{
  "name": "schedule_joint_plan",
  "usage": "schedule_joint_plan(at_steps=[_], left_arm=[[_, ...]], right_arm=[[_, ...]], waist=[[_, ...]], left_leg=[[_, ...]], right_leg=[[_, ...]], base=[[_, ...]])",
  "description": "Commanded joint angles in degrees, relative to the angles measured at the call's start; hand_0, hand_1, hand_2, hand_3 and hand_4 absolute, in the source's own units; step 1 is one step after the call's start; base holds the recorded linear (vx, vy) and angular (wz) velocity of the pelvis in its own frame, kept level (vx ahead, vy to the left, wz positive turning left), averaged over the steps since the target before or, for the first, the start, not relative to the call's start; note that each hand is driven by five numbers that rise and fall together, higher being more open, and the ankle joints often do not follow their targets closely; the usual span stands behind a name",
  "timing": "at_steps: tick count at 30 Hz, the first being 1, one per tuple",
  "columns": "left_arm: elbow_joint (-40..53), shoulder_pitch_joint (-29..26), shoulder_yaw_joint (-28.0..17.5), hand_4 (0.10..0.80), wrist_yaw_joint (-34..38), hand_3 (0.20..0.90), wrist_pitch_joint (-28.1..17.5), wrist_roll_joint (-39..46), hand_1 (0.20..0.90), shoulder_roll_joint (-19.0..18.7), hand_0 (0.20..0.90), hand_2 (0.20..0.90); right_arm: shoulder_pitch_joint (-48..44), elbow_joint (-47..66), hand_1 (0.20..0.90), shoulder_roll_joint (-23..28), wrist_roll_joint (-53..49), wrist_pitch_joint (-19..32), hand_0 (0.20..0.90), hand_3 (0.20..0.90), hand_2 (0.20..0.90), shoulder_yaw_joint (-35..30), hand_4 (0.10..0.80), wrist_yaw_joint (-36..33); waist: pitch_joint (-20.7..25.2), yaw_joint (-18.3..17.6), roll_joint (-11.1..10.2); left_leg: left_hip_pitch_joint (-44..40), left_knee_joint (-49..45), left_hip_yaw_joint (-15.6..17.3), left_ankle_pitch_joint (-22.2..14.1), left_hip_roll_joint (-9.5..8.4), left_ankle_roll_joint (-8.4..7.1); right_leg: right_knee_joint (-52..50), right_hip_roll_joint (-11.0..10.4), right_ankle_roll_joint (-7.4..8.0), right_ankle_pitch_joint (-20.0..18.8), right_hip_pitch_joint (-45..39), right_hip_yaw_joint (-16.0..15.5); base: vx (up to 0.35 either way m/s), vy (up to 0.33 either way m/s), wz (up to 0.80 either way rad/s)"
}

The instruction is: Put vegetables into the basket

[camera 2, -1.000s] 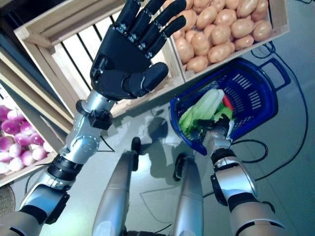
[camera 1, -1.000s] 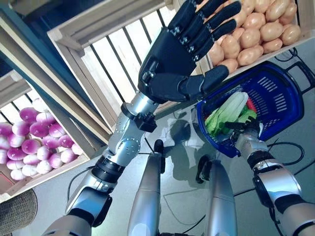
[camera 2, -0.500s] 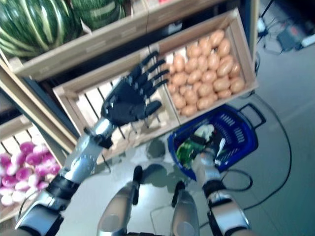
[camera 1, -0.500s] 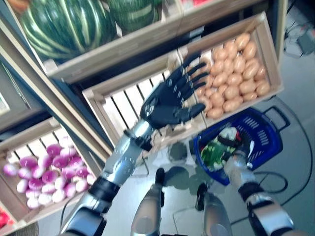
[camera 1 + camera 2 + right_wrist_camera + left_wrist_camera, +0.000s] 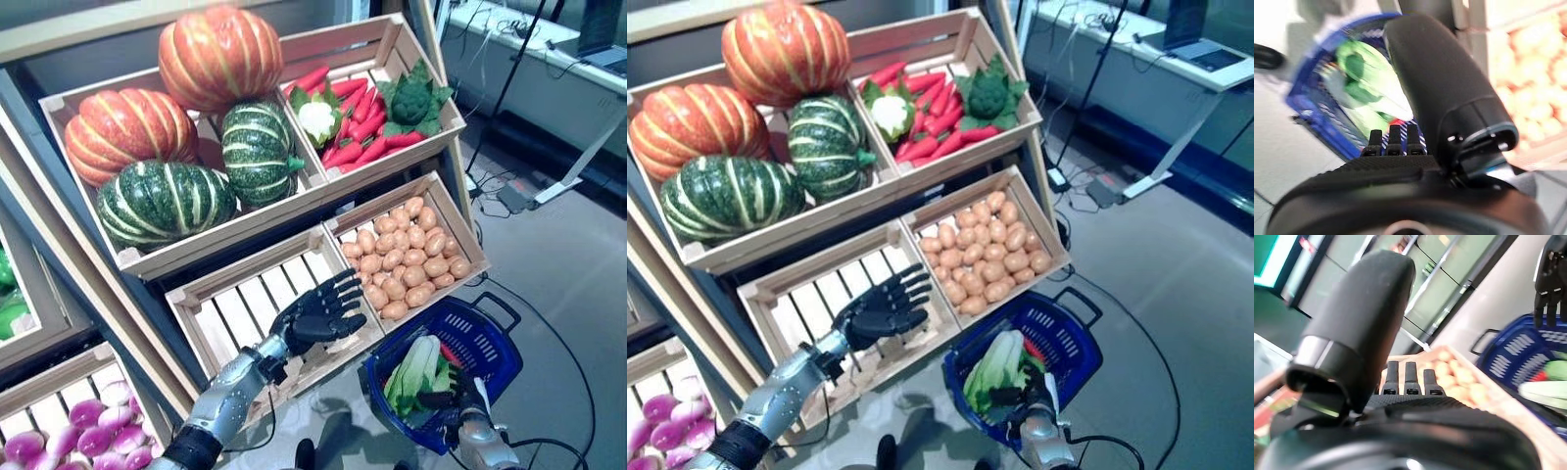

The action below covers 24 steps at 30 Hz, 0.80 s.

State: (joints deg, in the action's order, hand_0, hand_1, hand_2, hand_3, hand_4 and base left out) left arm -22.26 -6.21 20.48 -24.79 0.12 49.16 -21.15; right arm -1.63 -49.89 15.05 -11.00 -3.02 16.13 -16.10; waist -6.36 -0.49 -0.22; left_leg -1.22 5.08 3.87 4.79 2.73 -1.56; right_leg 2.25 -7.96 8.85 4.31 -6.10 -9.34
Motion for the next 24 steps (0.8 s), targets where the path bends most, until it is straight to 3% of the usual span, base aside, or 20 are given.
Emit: schedule_joint_plan(at_steps=[1, 3, 6, 9, 15, 24], left_arm=[[-3.38, -3.62, -1.14, 0.800, -2.77, 0.900, -5.84, -6.09, 0.900, 2.69, 0.900, 0.900], [-7.57, -4.06, -0.08, 0.800, -2.31, 0.900, -5.67, -8.21, 0.900, 2.43, 0.900, 0.900], [-11.98, -4.97, 1.78, 0.800, -1.70, 0.900, -7.72, -20.13, 0.900, 1.75, 0.900, 0.900], [-15.89, -5.62, 3.89, 0.800, -1.04, 0.900, -6.88, -27.65, 0.900, 1.64, 0.900, 0.900], [-28.23, -6.63, 4.47, 0.800, 6.55, 0.900, -2.99, -38.38, 0.900, 3.81, 0.900, 0.900], [-39.65, -4.79, 5.41, 0.800, 15.60, 0.900, -2.43, -53.60, 0.900, 4.71, 0.900, 0.900]], right_arm=[[-0.71, -1.42, 0.900, 2.31, 7.05, -0.07, 0.900, 0.900, 0.900, 2.10, 0.800, 5.13], [-0.26, -3.52, 0.900, 1.94, 8.31, -2.89, 0.900, 0.900, 0.900, 3.10, 0.800, 6.60], [-0.19, -8.60, 0.900, 1.33, 9.81, -5.31, 0.900, 0.900, 0.900, 3.16, 0.800, 8.32], [-0.69, -12.66, 0.900, 0.90, 9.98, -7.08, 0.900, 0.900, 0.900, 3.00, 0.800, 8.50], [-1.63, -17.46, 0.900, -0.55, 8.69, -6.25, 0.900, 0.900, 0.900, 1.65, 0.800, 7.81], [-2.72, -18.64, 0.900, -1.22, 6.39, -6.21, 0.900, 0.900, 0.900, 0.95, 0.800, 7.50]], waist=[[2.28, 0.49, -0.10], [2.64, 0.11, -0.38], [2.99, -0.15, -0.42], [3.21, -0.36, -0.24], [3.99, -0.85, -0.08], [3.70, -1.00, 0.04]], left_leg=[[-0.97, -0.61, 3.21, -3.67, 1.13, -0.85], [-1.66, -0.66, 3.55, -3.93, 1.27, -0.85], [-2.49, -0.51, 3.90, -4.17, 1.60, -0.92], [-3.32, -0.28, 4.22, -4.40, 1.79, -0.96], [-4.49, -0.08, 4.50, -4.71, 1.96, -0.86], [-4.46, -0.08, 4.25, -4.51, 2.35, -1.02]], right_leg=[[-0.03, -1.06, -1.74, -6.71, 3.26, -0.89], [-0.18, -1.03, -1.54, -6.49, 2.87, -0.64], [-0.05, -1.05, -1.24, -6.29, 2.31, -0.59], [0.12, -1.07, -0.98, -6.18, 1.87, -0.39], [0.45, -1.17, -0.54, -5.97, 0.88, 0.22], [0.10, -1.36, -0.37, -5.82, 1.31, 0.37]], base=[[0.058, -0.031, -0.10], [0.053, -0.014, -0.13], [0.035, 0.004, -0.05], [0.032, 0.011, -0.03], [0.039, 0.016, -0.07], [-0.011, 0.007, -0.01]])
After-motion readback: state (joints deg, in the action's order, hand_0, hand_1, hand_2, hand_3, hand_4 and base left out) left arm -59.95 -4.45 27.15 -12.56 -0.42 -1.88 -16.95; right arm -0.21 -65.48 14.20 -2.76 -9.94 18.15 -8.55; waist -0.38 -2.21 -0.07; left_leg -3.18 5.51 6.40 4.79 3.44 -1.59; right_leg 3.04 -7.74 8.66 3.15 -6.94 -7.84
